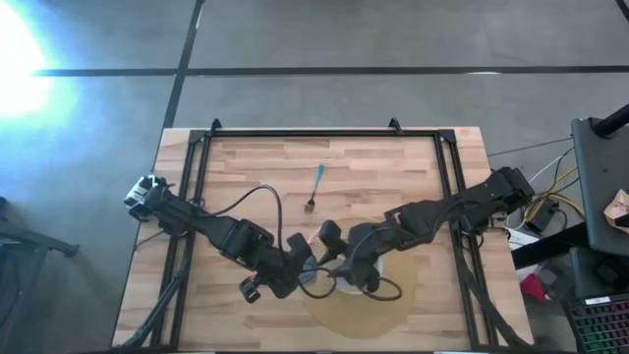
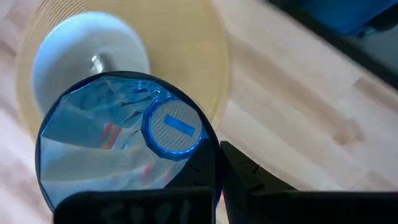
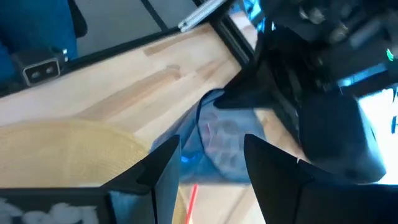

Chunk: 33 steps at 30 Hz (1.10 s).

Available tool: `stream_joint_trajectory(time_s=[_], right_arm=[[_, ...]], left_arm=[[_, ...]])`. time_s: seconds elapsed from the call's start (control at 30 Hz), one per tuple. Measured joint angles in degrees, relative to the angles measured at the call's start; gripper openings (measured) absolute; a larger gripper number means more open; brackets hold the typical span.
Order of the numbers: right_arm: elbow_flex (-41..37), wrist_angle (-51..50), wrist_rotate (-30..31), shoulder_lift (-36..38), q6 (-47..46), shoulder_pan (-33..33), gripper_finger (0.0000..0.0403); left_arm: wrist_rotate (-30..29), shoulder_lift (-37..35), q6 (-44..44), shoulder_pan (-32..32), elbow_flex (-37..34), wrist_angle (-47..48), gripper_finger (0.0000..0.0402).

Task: Pick & Place Utensil
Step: Put the blue cup on the yellow mat

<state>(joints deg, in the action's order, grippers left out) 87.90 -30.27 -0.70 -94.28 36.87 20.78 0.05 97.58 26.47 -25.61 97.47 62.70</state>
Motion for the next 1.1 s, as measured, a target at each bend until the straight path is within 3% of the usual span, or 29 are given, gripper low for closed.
stream_joint_trajectory(time_s=[0.5, 1.1], right_arm=[[0.0, -13.3, 11.5, 9.6, -10.2, 0.0, 0.0173], [-0.1, -25.3, 31.0, 18.2, -21.0, -0.1, 0.0173]], left_arm=[[-10.1, -1.6, 3.5, 3.9, 1.9, -2.4, 0.0004], [-10.6, -1.5, 10.8, 24.5, 1.8, -19.8, 0.0003]])
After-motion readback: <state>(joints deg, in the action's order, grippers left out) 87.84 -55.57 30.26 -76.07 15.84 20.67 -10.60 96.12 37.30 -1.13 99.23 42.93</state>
